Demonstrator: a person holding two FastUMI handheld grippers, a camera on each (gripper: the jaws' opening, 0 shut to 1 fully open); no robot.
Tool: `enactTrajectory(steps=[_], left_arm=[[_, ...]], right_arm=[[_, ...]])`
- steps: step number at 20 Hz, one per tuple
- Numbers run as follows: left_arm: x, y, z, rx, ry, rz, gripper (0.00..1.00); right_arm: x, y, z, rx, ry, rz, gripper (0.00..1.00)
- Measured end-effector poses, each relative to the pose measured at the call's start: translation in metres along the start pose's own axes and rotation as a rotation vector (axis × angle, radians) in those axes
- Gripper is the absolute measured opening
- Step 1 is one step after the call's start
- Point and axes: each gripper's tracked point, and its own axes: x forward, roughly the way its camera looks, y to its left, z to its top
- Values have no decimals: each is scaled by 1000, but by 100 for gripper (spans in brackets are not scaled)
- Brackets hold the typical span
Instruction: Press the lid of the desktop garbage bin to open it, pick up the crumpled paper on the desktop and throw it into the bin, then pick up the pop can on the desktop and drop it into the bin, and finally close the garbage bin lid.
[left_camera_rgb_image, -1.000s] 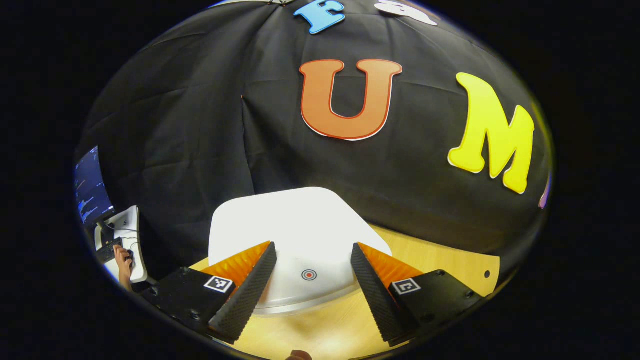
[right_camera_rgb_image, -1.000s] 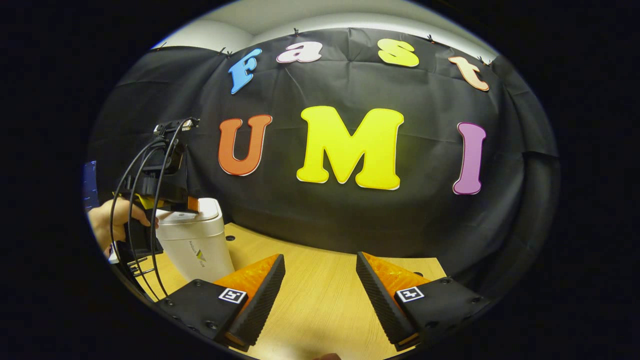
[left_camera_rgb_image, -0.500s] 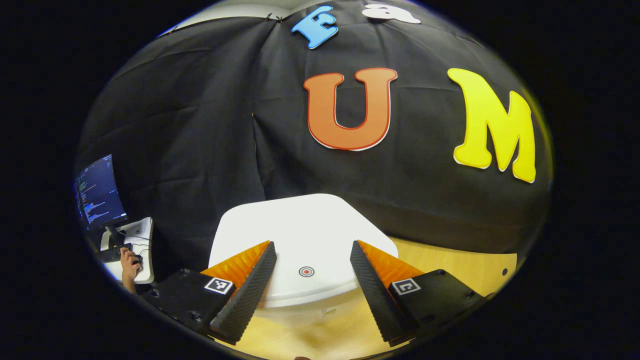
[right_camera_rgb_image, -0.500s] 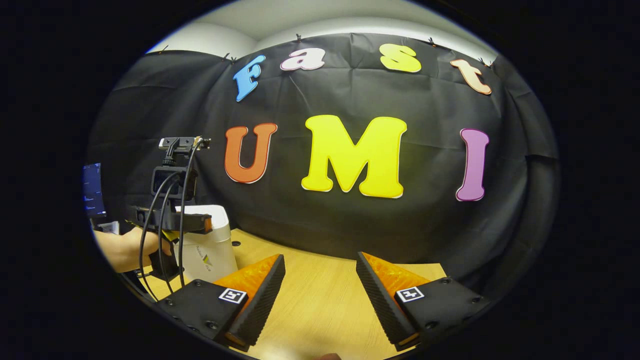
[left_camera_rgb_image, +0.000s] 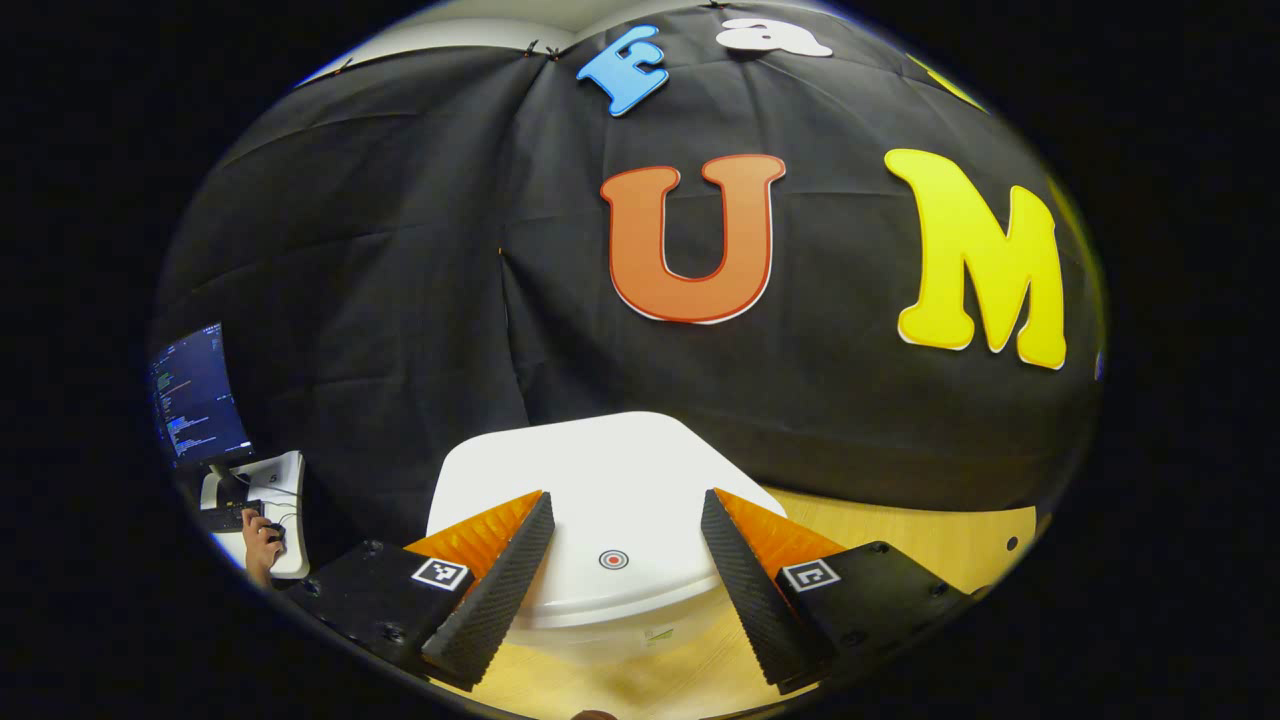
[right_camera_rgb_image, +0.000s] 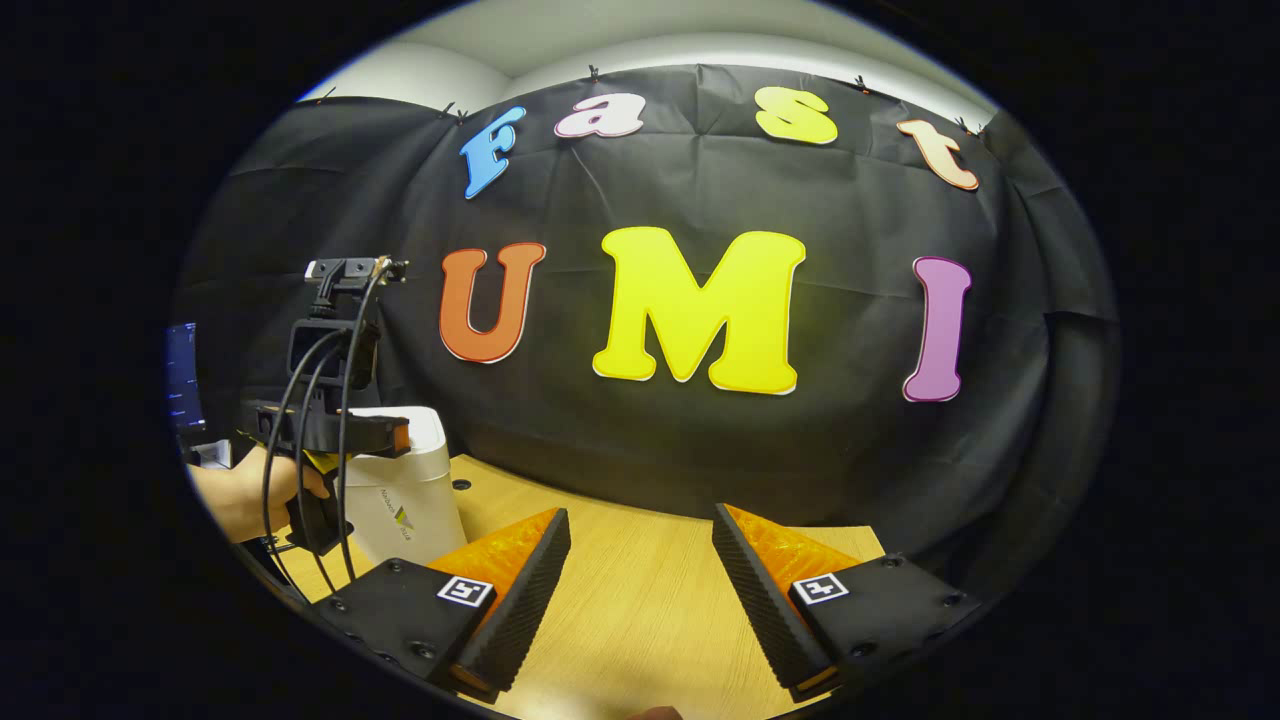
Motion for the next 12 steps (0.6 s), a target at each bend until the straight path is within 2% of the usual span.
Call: enactTrajectory(steps=[6, 8, 12], left_arm=[[-45, -39, 31, -41, -159, -232, 98], [-66, -31, 36, -23, -215, -272, 98], [-105, -49, 45, 3, -296, -382, 97]], right_arm=[[4, -2, 4, 9, -22, -54, 93], [5, -4, 8, 4, -36, -80, 93], [3, -4, 15, -9, -81, -121, 93]])
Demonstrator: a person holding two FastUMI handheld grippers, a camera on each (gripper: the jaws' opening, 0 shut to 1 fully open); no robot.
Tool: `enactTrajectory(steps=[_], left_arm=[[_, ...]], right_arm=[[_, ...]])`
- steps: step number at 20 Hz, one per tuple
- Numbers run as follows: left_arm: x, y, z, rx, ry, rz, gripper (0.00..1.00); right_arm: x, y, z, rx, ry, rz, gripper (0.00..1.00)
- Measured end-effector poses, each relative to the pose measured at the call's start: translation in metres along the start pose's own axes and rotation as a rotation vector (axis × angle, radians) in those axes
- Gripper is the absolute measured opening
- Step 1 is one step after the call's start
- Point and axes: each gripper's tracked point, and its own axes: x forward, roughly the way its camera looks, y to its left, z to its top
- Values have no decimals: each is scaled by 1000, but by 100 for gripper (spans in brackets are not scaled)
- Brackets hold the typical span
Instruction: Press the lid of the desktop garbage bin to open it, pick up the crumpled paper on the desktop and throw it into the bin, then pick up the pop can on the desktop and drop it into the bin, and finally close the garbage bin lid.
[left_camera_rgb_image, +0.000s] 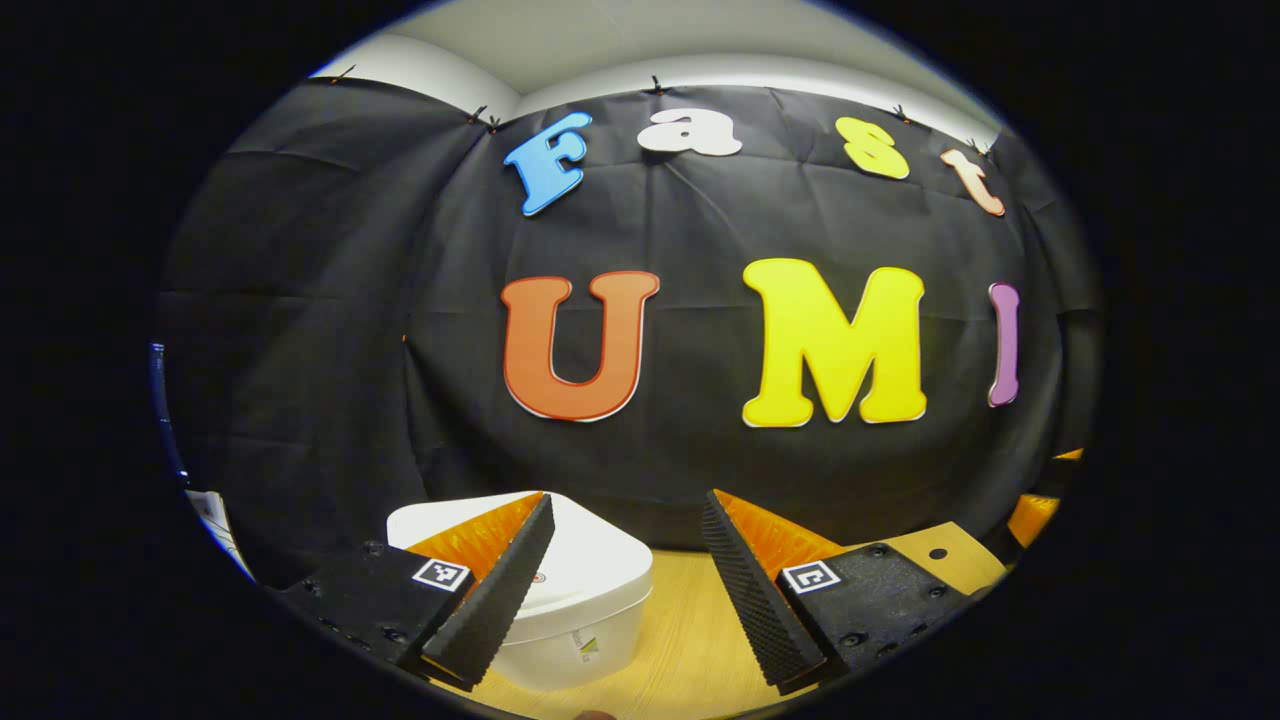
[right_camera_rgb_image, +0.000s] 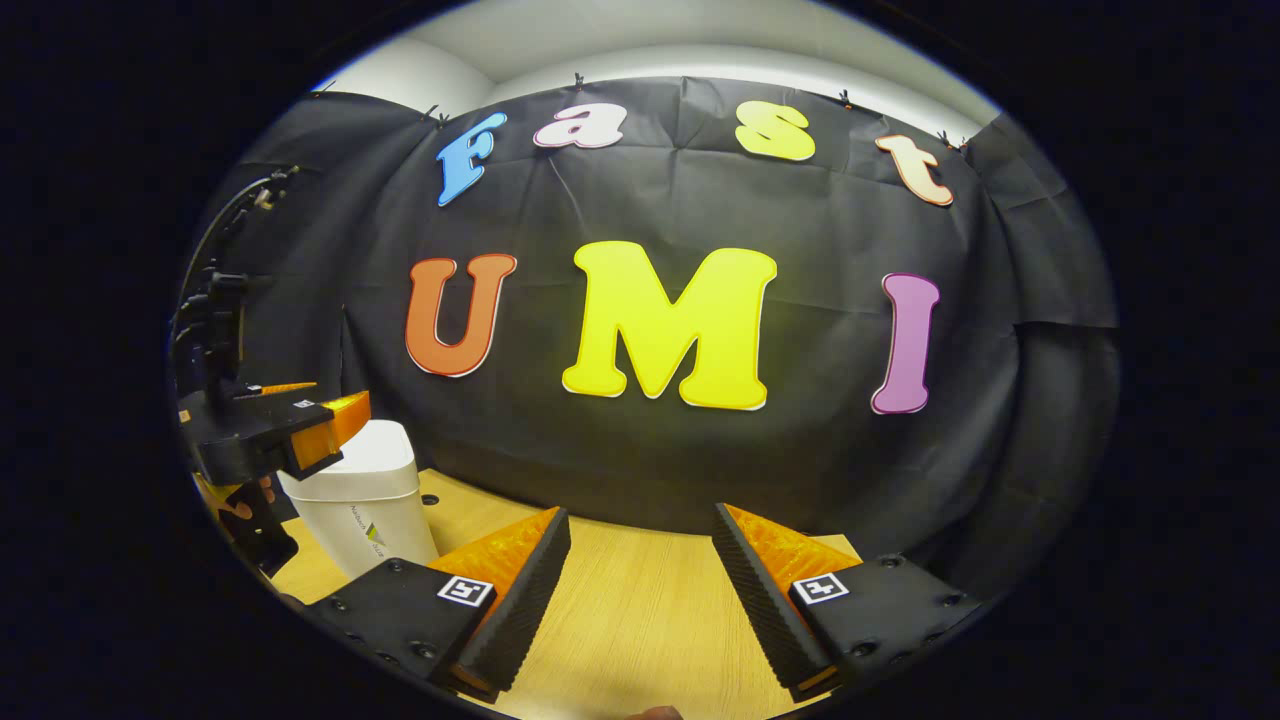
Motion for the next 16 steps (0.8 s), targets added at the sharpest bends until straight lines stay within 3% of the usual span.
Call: enactTrajectory(steps=[6, 16], left_arm=[[-36, -37, 10, 3, -43, -123, 97], [-53, -39, 19, -2, -66, -134, 97]], right_arm=[[-6, 5, 10, -24, -64, -28, 93], [-11, 5, 15, -18, -89, -38, 92]])
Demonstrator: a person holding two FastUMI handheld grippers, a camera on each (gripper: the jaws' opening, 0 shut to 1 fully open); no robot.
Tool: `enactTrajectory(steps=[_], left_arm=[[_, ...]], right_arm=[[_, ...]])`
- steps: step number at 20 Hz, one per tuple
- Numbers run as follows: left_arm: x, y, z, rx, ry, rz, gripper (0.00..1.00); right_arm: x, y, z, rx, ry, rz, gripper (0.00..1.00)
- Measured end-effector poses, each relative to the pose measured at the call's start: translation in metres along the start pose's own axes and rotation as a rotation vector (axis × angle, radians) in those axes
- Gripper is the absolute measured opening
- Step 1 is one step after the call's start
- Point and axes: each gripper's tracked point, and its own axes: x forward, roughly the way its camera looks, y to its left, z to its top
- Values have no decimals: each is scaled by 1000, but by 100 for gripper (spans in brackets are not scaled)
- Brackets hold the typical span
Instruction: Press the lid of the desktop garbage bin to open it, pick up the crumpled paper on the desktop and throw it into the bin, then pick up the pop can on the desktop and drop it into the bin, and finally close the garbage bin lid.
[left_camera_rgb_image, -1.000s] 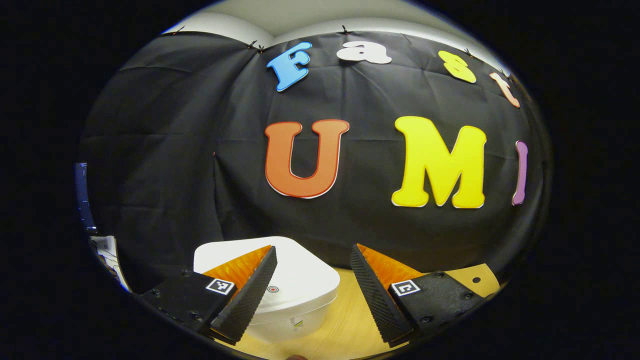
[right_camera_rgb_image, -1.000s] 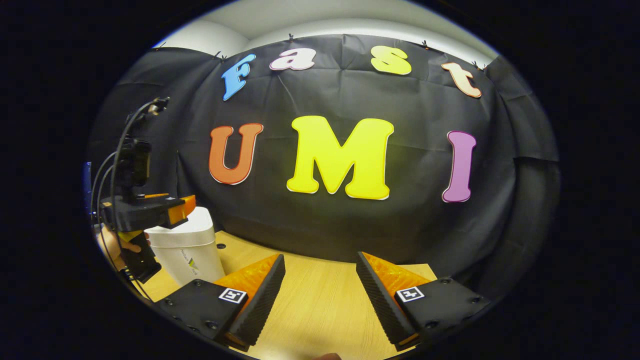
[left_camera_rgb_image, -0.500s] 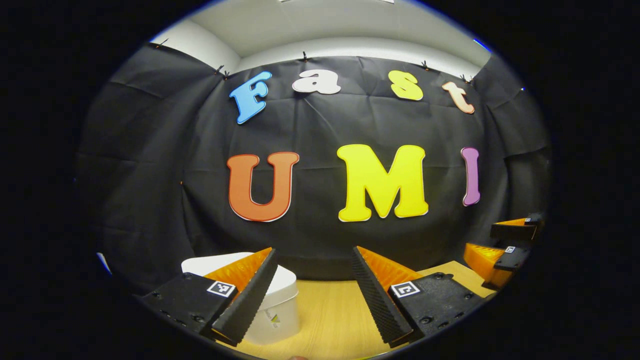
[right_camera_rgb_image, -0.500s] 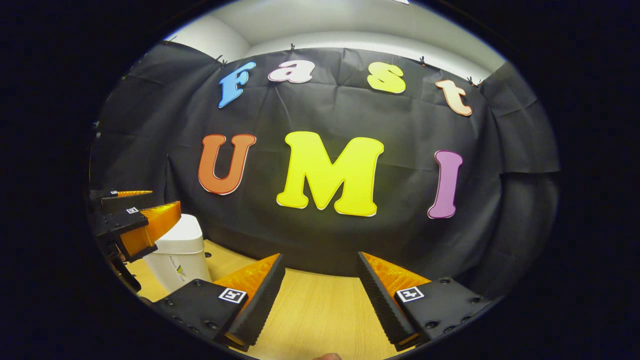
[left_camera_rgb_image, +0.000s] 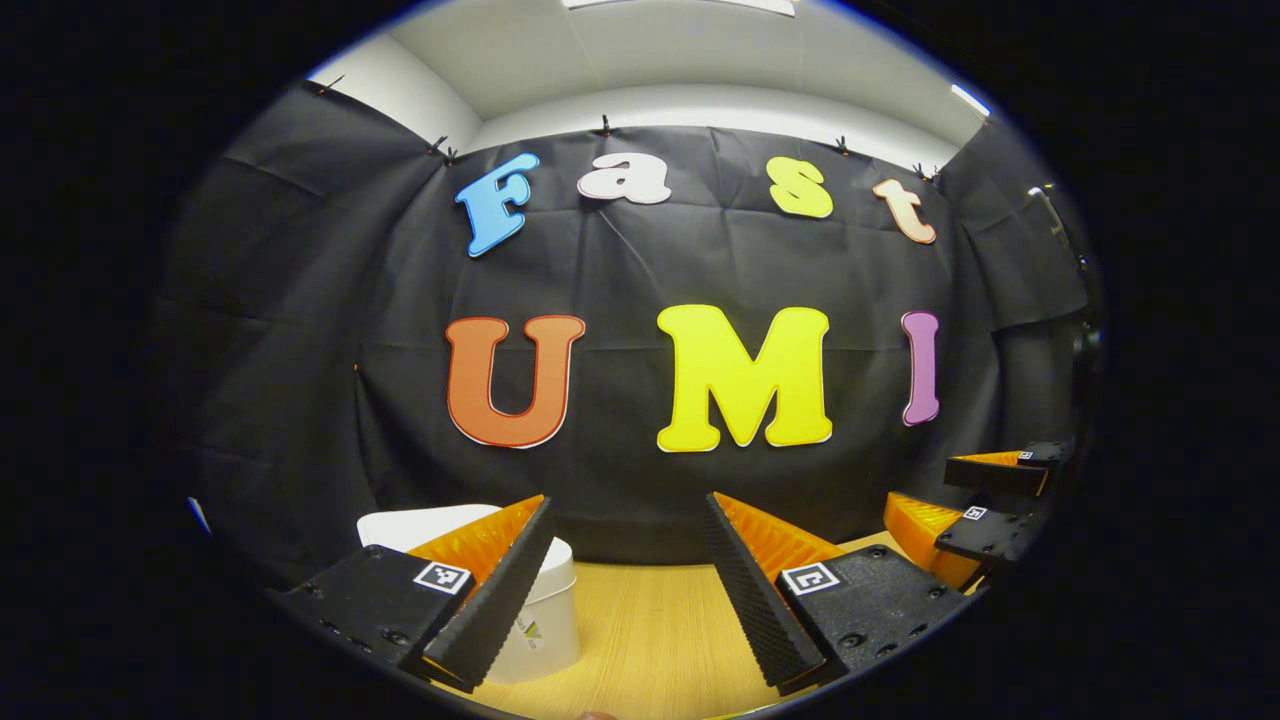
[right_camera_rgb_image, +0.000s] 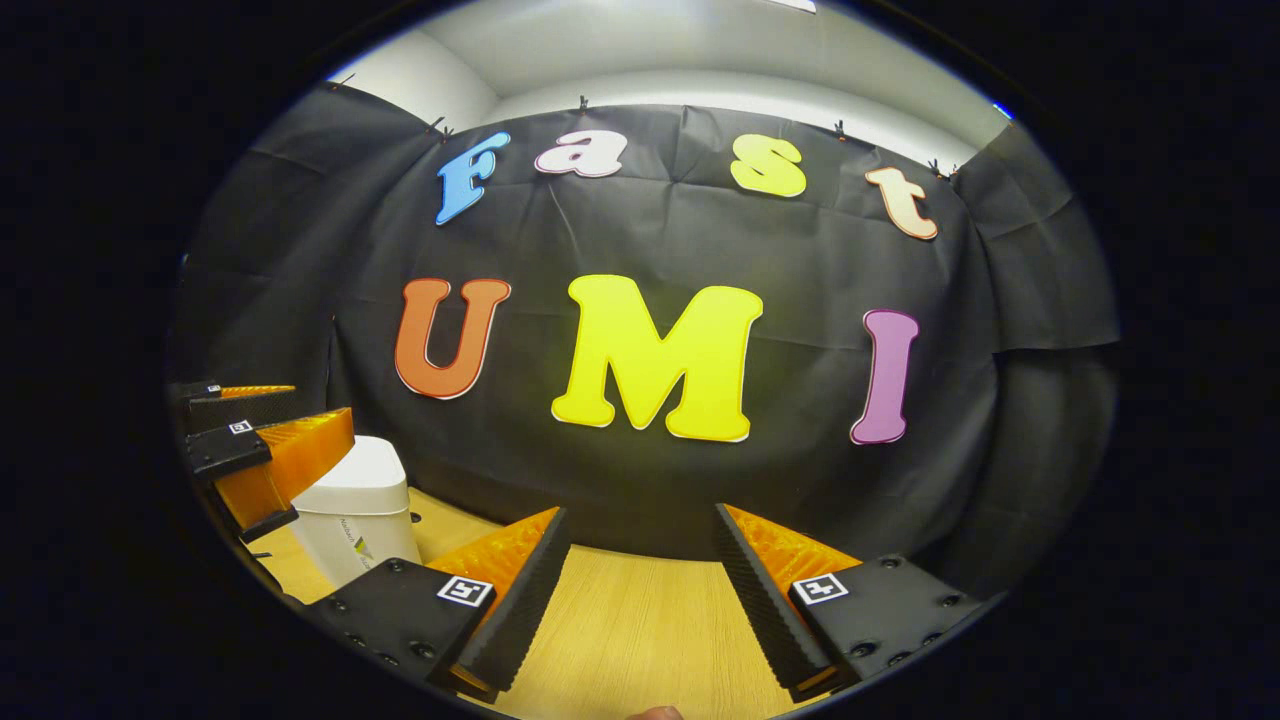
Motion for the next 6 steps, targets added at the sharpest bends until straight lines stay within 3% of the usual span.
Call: enactTrajectory(steps=[6], left_arm=[[-4, 8, 4, -10, -6, 18, 96]], right_arm=[[0, 2, 2, 10, -2, 8, 93]])
